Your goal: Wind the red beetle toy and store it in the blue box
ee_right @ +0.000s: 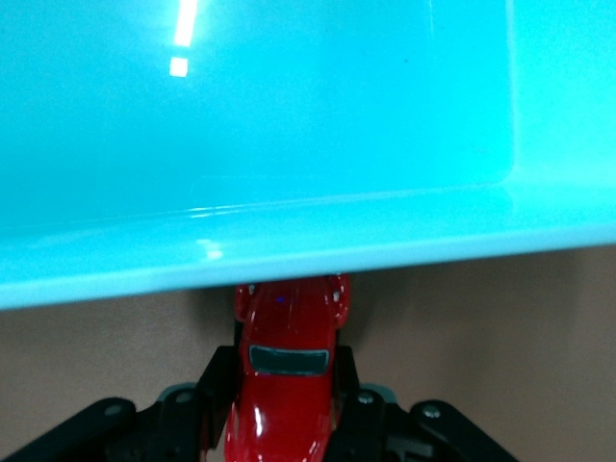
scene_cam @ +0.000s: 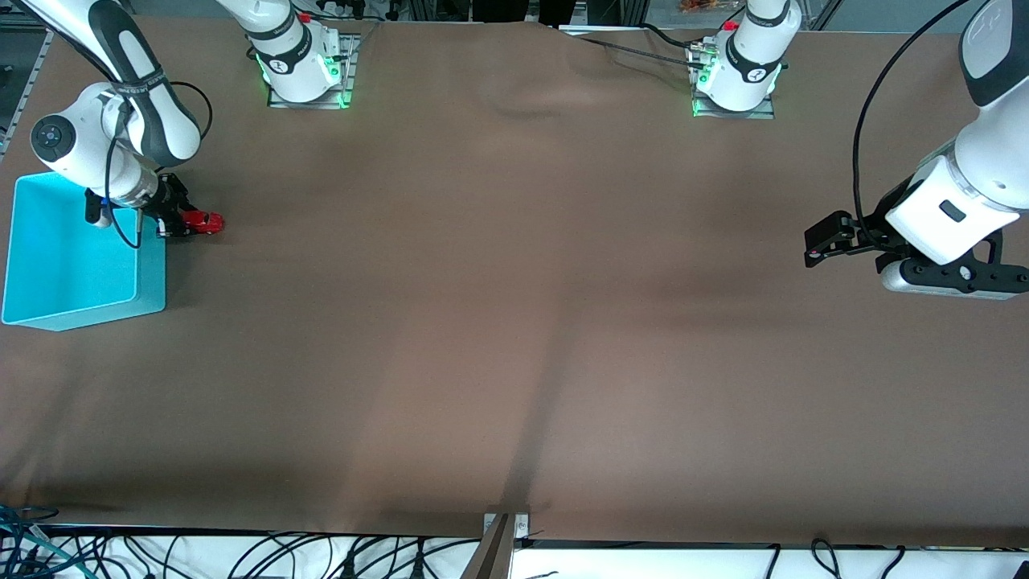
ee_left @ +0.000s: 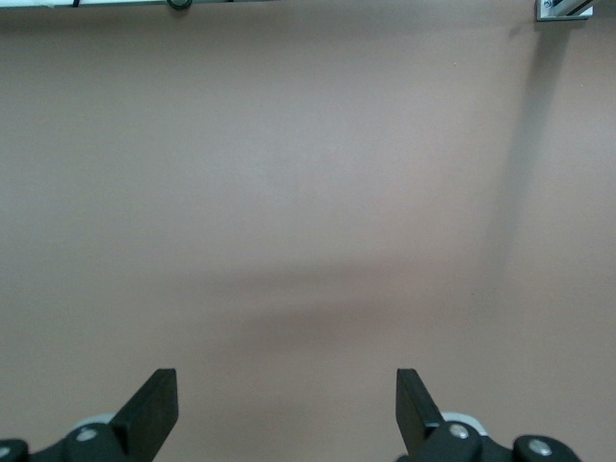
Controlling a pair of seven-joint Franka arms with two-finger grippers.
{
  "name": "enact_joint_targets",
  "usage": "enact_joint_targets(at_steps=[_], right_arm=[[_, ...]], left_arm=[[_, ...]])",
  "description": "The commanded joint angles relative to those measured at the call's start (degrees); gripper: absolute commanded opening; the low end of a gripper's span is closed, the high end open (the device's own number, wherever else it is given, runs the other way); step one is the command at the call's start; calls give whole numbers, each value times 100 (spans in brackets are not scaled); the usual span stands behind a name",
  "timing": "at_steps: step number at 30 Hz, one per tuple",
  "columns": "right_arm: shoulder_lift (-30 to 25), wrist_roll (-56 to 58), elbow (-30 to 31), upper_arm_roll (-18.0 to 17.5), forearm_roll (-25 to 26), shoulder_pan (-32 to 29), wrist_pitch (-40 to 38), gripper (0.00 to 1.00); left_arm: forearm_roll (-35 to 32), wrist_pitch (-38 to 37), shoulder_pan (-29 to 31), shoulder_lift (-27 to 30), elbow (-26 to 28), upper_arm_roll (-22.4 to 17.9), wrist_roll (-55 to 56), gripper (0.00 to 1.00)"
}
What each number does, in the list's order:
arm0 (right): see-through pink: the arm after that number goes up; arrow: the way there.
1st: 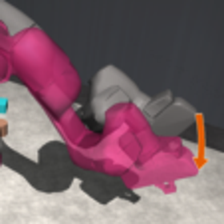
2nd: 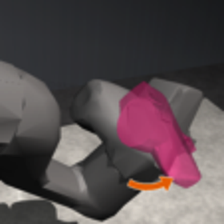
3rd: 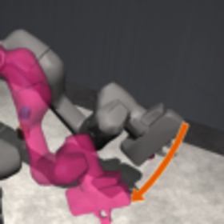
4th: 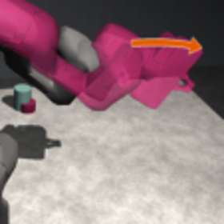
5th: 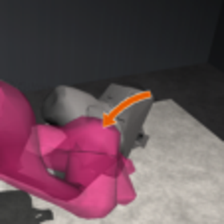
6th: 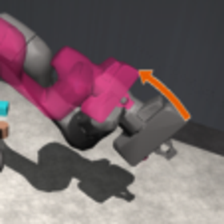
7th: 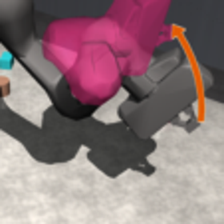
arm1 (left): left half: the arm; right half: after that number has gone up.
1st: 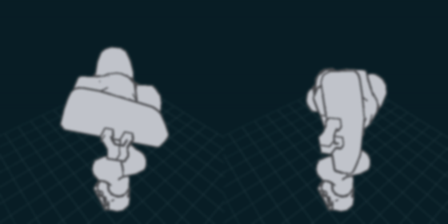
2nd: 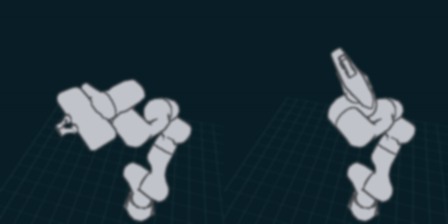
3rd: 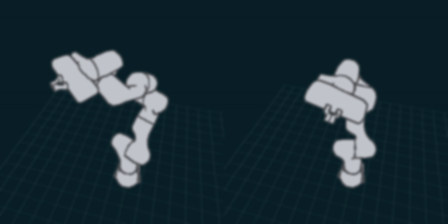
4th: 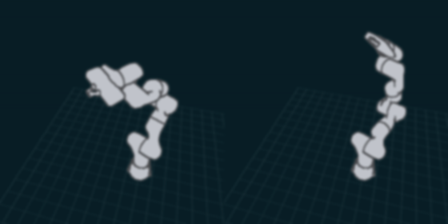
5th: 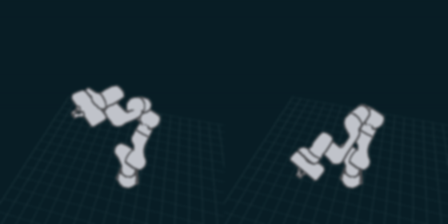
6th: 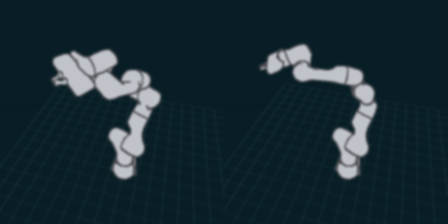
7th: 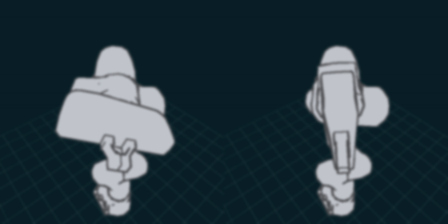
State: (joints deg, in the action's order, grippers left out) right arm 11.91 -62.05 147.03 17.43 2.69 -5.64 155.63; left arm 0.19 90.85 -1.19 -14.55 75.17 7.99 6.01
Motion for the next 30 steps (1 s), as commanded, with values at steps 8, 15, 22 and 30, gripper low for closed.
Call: enact_joint_targets(at_steps=[8,15,22,30], right_arm=[[-391,-18,54,-20,-6,-16,-297,0],[-646,-18,28,-56,12,-16,-630,0],[-989,-18,10,-126,38,-7,-1061,0],[-1340,-18,10,-240,284,28,-1342,0]], left_arm=[[7,-111,-4,22,-73,-17,-135,100],[7,-111,-4,22,-73,-17,-135,100],[-2,-103,5,31,-81,-17,-126,100],[-2,-111,-4,31,-73,0,-126,100]])
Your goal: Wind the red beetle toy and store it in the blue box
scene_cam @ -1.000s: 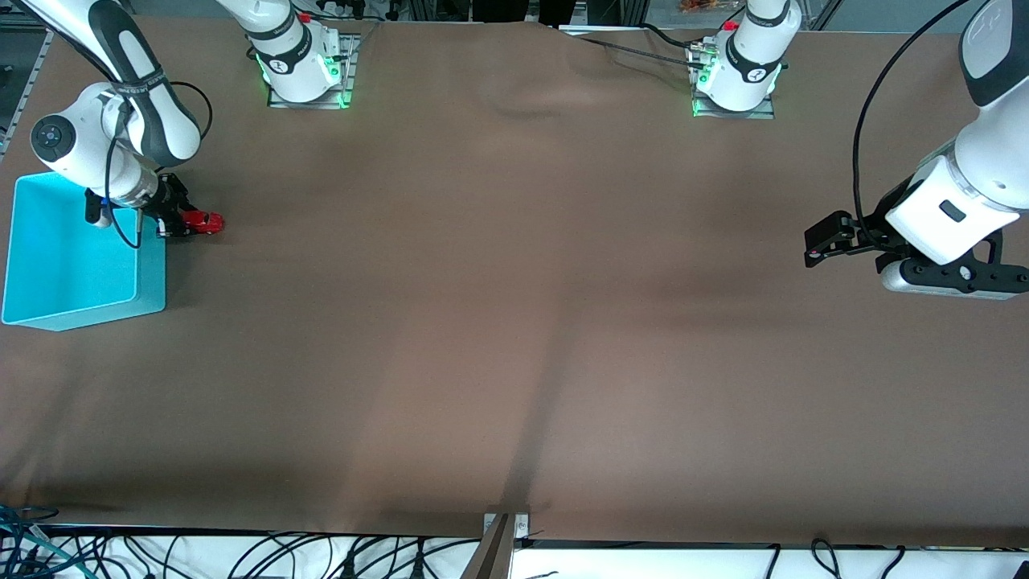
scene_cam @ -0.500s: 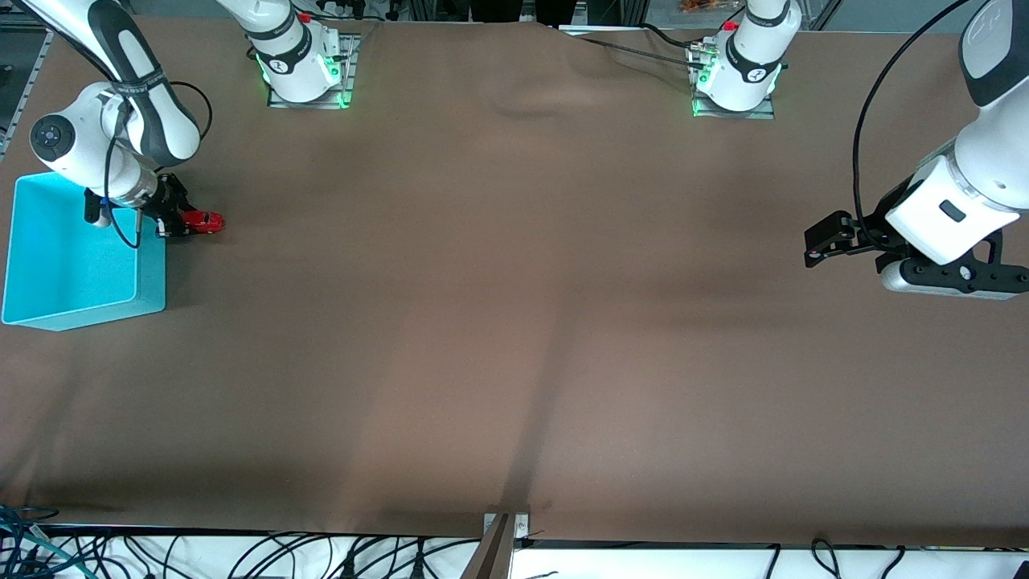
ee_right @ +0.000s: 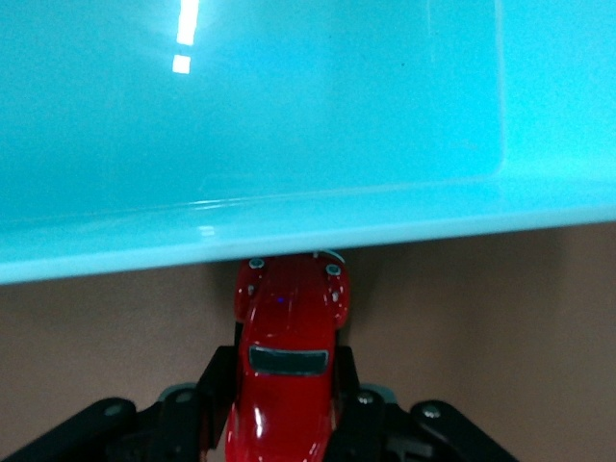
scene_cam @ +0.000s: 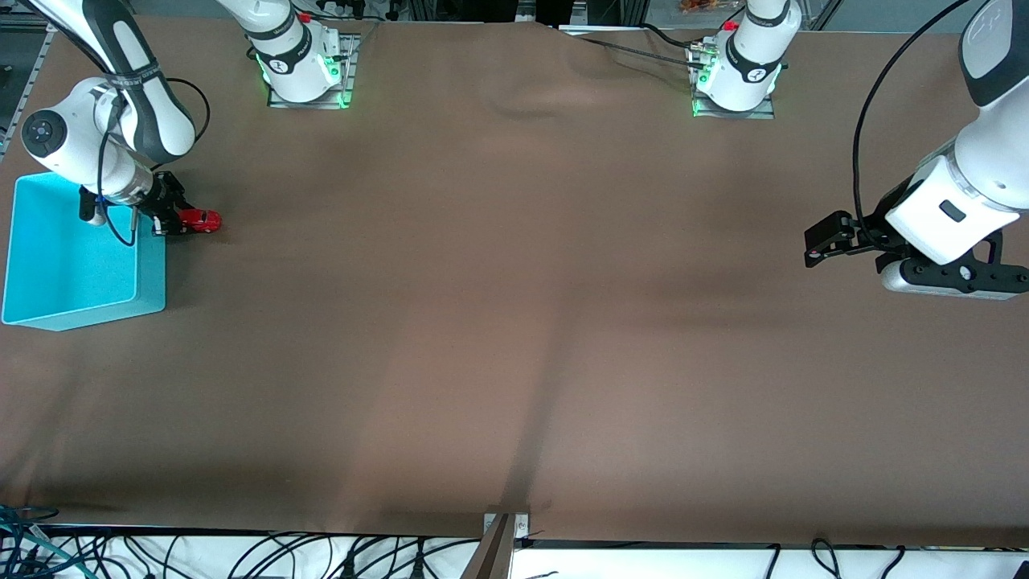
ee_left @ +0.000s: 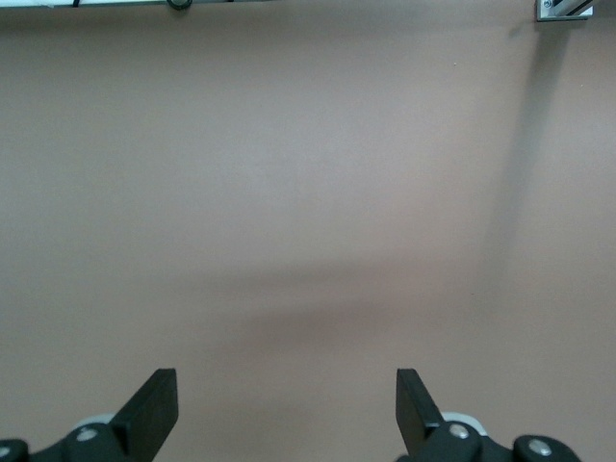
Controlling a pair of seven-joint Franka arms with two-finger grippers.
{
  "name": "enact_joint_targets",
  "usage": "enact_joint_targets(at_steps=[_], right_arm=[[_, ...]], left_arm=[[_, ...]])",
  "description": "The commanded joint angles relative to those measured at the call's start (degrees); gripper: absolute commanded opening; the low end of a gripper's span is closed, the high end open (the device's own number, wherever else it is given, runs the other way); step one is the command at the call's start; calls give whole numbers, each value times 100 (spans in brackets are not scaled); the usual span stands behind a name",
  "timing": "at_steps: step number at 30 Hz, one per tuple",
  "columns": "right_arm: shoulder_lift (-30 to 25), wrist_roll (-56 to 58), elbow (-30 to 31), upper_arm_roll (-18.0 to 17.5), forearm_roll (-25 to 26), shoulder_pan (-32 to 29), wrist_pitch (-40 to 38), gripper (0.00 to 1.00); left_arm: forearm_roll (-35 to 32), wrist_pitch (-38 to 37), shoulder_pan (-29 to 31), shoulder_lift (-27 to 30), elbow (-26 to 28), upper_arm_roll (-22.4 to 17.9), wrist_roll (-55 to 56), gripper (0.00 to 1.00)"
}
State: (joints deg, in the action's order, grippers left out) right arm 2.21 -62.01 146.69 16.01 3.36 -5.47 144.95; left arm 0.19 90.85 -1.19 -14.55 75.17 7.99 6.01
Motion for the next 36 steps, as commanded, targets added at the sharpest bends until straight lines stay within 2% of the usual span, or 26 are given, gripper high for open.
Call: enact_joint_targets(at_steps=[1,8,14,21,30,36], right_arm=[[-432,-22,44,-142,261,2,-318,0],[-660,5,8,-230,507,10,-547,0],[-669,66,-88,-423,630,2,-758,0],[-678,435,-106,-450,877,2,-793,0],[-775,1498,-536,-433,877,2,-1899,0],[-784,2183,-765,-424,877,-7,-2322,0]], left_arm=[[-11,-111,-4,22,-81,1,-126,100],[7,-111,-13,31,-81,10,-135,100],[16,-111,-13,31,-81,1,-144,100],[25,-103,-13,31,-81,10,-152,100],[7,-111,-4,31,-81,80,-144,100],[7,-111,-4,31,-81,80,-144,100]])
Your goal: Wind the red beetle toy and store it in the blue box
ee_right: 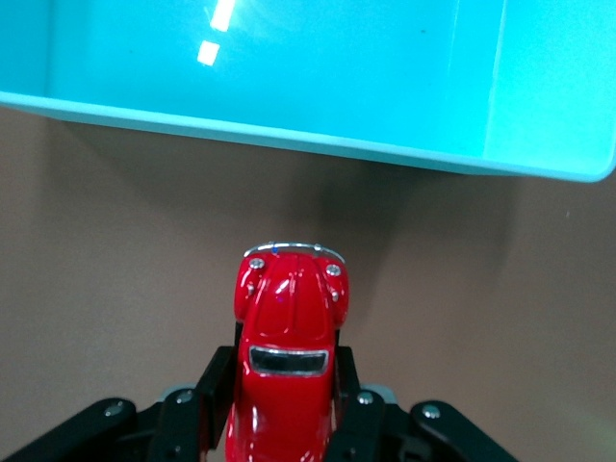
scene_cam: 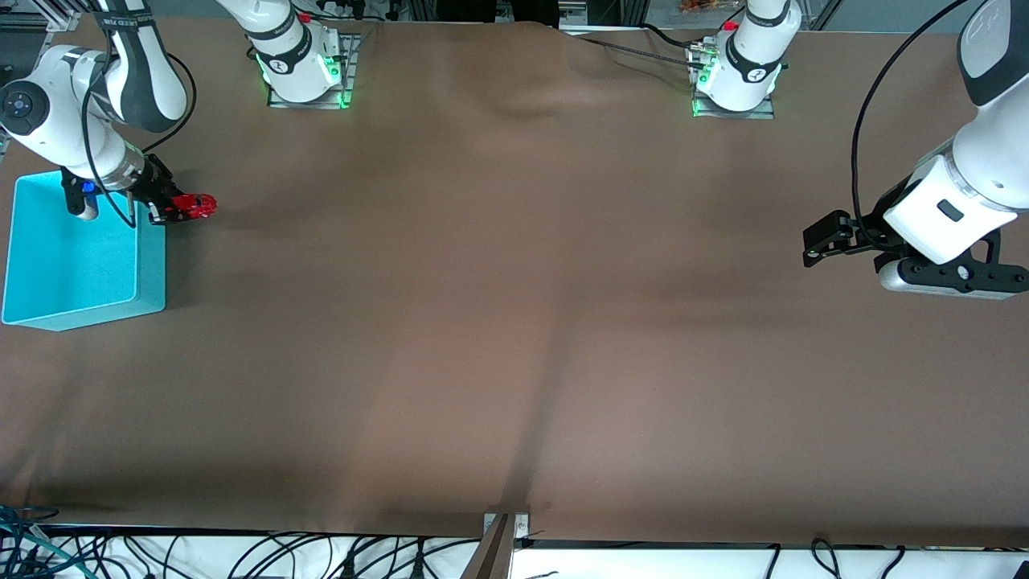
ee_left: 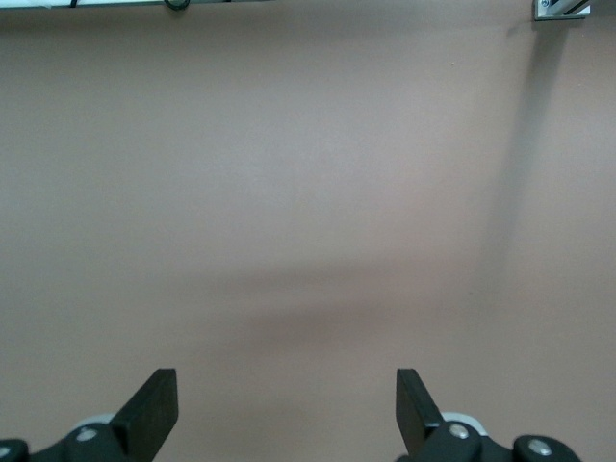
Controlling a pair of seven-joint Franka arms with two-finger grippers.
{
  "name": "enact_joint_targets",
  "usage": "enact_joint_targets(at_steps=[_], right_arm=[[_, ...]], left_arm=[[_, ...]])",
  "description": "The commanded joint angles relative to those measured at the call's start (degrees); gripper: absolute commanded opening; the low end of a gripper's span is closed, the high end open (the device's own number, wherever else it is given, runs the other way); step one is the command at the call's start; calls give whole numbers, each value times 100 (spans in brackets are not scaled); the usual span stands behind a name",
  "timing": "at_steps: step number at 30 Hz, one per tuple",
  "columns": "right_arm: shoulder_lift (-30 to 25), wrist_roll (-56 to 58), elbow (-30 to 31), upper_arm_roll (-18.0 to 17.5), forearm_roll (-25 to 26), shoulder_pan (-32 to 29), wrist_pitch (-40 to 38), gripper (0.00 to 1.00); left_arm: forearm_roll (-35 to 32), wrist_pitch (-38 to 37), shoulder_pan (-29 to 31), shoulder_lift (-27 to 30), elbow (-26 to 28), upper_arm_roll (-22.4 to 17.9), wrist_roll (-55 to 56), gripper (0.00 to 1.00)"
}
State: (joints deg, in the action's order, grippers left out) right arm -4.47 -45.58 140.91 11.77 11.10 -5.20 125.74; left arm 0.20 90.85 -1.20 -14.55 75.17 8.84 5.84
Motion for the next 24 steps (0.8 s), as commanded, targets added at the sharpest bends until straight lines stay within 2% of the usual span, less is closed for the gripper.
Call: enact_joint_targets(at_steps=[1,7,17,24], right_arm=[[-124,646,-196,9,103,-42,-427,0],[-195,1454,-205,44,112,-77,-436,0],[-230,2544,-266,448,472,-112,-445,0],[-212,3520,-407,818,481,-130,-462,0]], left_arm=[[7,-112,-3,31,-81,-5,-127,100],[7,-112,-12,31,-81,-5,-127,100],[7,-111,-3,31,-81,-5,-127,100],[7,-103,-3,31,-81,-5,-127,100]])
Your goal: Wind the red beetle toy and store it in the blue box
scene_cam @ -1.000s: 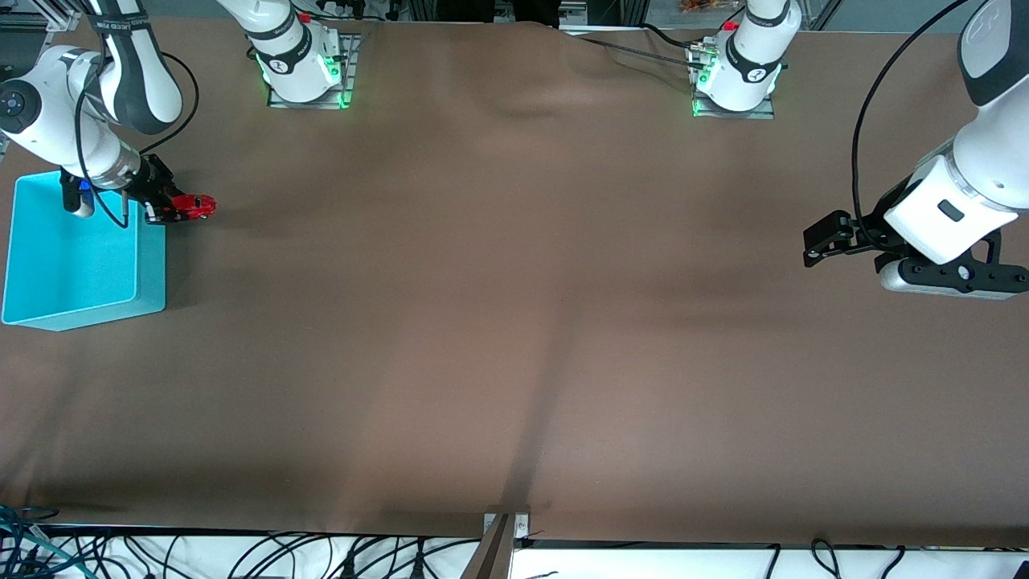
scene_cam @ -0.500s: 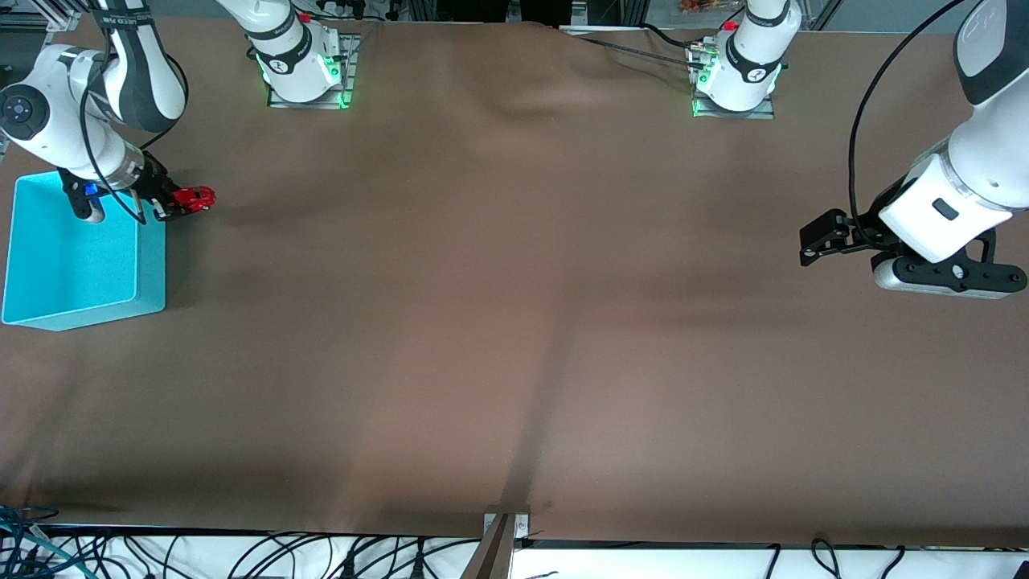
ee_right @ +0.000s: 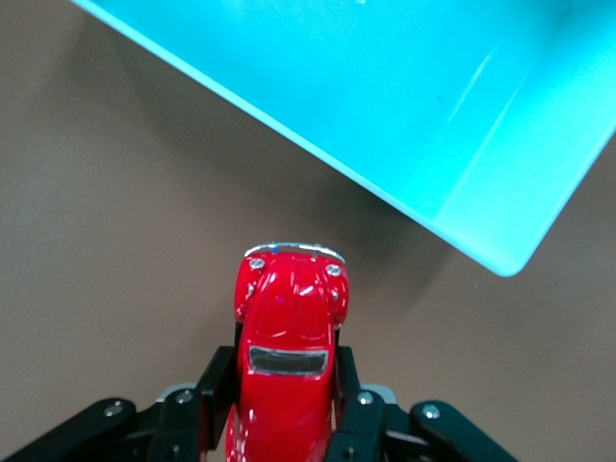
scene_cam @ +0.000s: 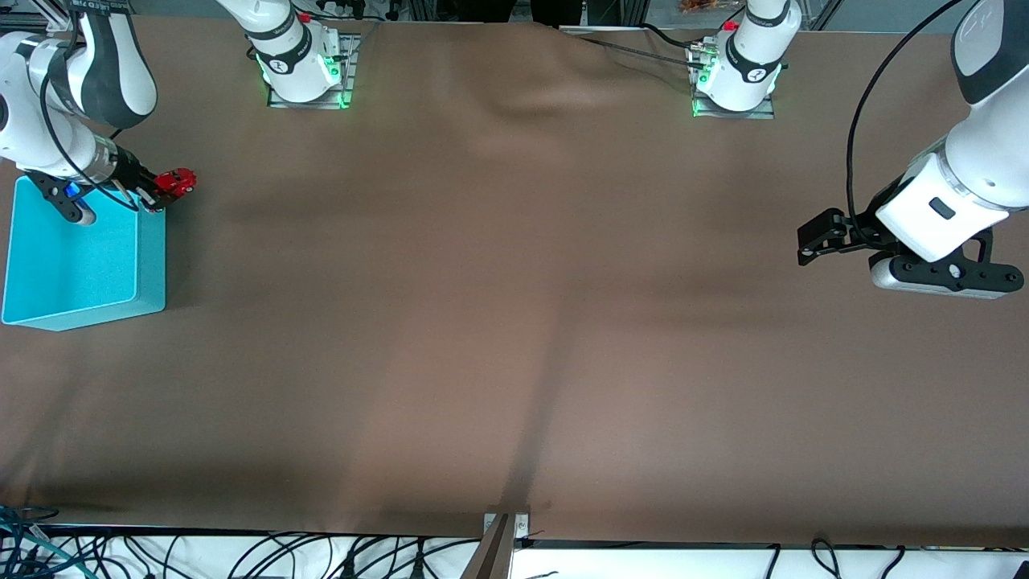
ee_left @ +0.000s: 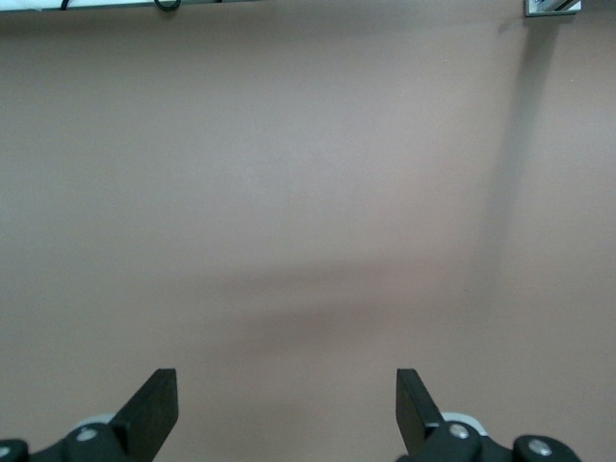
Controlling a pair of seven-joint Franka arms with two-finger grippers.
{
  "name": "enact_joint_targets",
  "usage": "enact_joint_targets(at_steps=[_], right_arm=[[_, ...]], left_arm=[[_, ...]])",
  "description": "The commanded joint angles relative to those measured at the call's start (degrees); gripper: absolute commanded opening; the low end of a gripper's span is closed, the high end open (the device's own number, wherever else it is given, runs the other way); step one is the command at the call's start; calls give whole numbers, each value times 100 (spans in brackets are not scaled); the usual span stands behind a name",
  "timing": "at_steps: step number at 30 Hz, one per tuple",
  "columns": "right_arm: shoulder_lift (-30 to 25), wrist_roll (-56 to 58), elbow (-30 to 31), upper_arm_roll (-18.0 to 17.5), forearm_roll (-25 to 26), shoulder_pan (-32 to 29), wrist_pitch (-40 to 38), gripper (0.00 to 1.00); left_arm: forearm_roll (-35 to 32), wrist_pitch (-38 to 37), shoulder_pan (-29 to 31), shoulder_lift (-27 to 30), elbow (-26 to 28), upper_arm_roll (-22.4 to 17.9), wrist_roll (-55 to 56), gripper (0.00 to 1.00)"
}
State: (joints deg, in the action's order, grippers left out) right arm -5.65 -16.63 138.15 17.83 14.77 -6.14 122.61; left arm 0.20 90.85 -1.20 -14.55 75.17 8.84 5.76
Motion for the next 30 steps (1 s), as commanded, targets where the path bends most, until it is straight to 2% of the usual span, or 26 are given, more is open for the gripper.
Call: enact_joint_targets(at_steps=[1,14,24,30], right_arm=[[-86,748,-139,247,122,-37,-141,0],[204,2313,-508,800,237,-81,-97,0],[661,3289,-772,853,228,-318,228,0],[960,3368,-798,853,193,-379,553,0]], left_arm=[[7,-111,-3,31,-81,-6,-119,100],[7,-111,-3,31,-81,-6,-119,100],[7,-103,-12,31,-81,-6,-119,100],[7,-103,-12,31,-81,-6,-119,100]])
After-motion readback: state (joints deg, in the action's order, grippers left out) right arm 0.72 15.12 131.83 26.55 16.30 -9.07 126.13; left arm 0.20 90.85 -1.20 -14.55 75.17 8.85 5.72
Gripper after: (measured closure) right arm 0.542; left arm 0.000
